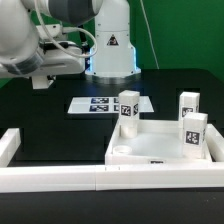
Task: Assemble square table
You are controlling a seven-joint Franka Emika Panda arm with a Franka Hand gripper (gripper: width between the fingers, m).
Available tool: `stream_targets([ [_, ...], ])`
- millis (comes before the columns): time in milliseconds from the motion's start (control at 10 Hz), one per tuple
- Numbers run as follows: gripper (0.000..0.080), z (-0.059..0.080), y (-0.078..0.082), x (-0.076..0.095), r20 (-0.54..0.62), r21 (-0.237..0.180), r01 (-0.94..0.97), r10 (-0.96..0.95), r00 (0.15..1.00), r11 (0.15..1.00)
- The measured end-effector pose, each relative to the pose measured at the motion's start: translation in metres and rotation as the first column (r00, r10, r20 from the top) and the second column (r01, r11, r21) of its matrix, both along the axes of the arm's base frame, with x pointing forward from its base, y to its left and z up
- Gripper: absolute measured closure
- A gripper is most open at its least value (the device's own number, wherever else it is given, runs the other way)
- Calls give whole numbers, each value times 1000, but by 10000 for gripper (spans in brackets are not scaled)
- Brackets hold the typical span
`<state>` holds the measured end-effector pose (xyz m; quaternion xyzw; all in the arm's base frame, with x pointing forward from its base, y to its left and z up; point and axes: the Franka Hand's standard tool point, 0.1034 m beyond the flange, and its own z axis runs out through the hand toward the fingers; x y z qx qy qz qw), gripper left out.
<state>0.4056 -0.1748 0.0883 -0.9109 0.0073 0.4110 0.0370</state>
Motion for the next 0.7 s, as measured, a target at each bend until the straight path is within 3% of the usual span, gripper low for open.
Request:
stream_targets([
  [100,511,3,4,5,74,-13,-2,3,997,1000],
  [200,511,13,20,15,133,-25,-5,9,991,1000],
  [500,511,55,74,82,381,-91,21,15,925,996],
  [600,511,67,86,108,485,-109,8,47,873,994],
  [700,511,67,86,114,563,-107,-3,63,824,994],
])
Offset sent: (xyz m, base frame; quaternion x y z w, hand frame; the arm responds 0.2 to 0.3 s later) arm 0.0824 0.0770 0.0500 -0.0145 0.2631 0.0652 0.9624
